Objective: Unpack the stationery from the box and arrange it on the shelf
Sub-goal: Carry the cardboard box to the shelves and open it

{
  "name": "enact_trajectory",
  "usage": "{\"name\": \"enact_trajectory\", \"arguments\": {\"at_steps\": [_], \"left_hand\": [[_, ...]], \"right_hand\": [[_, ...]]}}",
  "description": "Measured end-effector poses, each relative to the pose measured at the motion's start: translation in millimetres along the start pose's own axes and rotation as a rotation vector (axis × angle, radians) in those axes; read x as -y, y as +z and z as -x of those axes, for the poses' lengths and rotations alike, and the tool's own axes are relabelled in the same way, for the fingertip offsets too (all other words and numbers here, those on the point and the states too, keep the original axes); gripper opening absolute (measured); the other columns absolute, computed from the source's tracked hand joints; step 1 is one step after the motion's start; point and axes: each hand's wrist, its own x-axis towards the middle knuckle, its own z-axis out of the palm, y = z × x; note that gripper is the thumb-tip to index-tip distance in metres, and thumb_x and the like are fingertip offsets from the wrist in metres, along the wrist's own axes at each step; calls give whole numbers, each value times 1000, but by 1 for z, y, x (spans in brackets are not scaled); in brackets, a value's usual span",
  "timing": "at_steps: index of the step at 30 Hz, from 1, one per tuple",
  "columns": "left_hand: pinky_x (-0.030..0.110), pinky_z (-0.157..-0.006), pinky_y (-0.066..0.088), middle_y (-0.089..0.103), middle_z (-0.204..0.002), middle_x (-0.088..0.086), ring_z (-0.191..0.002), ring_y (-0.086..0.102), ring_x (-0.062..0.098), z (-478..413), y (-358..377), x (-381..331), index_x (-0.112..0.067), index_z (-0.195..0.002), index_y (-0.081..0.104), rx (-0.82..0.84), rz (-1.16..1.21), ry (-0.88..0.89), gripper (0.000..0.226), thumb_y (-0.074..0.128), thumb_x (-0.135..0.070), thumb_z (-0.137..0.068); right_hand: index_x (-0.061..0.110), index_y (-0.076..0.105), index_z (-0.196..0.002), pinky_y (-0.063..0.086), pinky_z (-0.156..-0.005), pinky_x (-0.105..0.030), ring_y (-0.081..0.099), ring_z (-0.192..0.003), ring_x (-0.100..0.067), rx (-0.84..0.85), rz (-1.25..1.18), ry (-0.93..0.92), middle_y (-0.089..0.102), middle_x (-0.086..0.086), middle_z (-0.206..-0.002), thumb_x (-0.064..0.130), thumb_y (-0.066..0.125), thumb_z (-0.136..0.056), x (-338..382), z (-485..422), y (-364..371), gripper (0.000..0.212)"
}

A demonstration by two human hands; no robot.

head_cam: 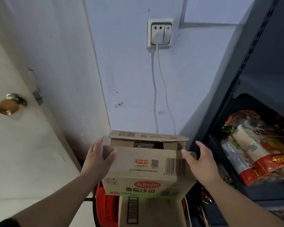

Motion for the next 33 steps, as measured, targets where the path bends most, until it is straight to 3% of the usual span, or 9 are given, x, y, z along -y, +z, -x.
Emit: {"name": "enact_trajectory", "arguments": {"at_steps": [5,10,13,15,18,20,23,27,33], "left_hand": [[46,-108,36,22,-155,-4,-137,33,21,-45,35,-8,-33,-149,20,-22,-37,-52,72,48,-59,-88],[41,-104,36,38,-148,-1,-129,42,20,-59,55,1,-25,-142,39,-33,-151,-146,54,47,-46,-94],[42,-98,44,51,-137,1,-115,53,23,-62,57,8,-34,-140,40,4,-126,-194,50,51,-44,-93],[42,-94,48,57,-130,2,-106,58,24,-66,54,14,-47,-139,35,71,-111,-230,51,52,-49,-91],[39,-90,51,59,-123,-1,-97,62,20,-73,48,20,-61,-135,24,161,-71,-266,55,52,-54,-89],[35,-82,53,58,-118,-5,-89,64,13,-76,47,24,-66,-132,21,203,-10,-267,56,53,-52,-89],[23,-68,50,56,-119,-7,-85,64,7,-80,48,28,-63,-135,20,214,88,-268,61,57,-48,-89],[31,-70,55,59,-114,-10,-84,68,13,-86,50,37,-57,-141,17,239,161,-271,69,59,-47,-87],[27,-61,53,68,-100,-12,-74,71,11,-90,49,40,-48,-133,34,298,247,-279,51,59,-43,-89]], "right_hand": [[27,25,-150,27,-114,-35,27,-142,-16,101,10,-82,23,3,-156,53,51,-91,-6,-49,15,70],[27,36,-145,27,-115,-31,31,-140,-14,225,76,-124,26,4,-155,49,39,-97,-25,-72,30,53],[29,36,-146,23,-110,-23,31,-139,-11,257,53,-102,24,7,-156,43,39,-99,-35,-78,36,49],[33,27,-149,29,-108,-25,39,-134,-13,280,-32,-43,33,7,-152,40,43,-99,-39,-81,39,53],[41,16,-150,45,-96,-28,56,-111,-12,306,-162,89,55,11,-130,41,48,-97,-43,-80,43,62],[44,23,-147,48,-88,-27,61,-102,-9,315,-245,166,62,14,-119,43,51,-95,-45,-80,45,58],[44,43,-136,50,-81,-27,67,-94,-9,321,-318,246,70,13,-104,44,54,-93,-47,-82,49,44],[42,49,-132,50,-93,-36,68,-96,-12,325,-338,300,71,12,-103,44,55,-93,-45,-84,53,39],[43,57,-122,51,-77,-28,71,-87,-9,362,-417,327,74,12,-99,37,56,-94,-32,-77,48,28]]}}
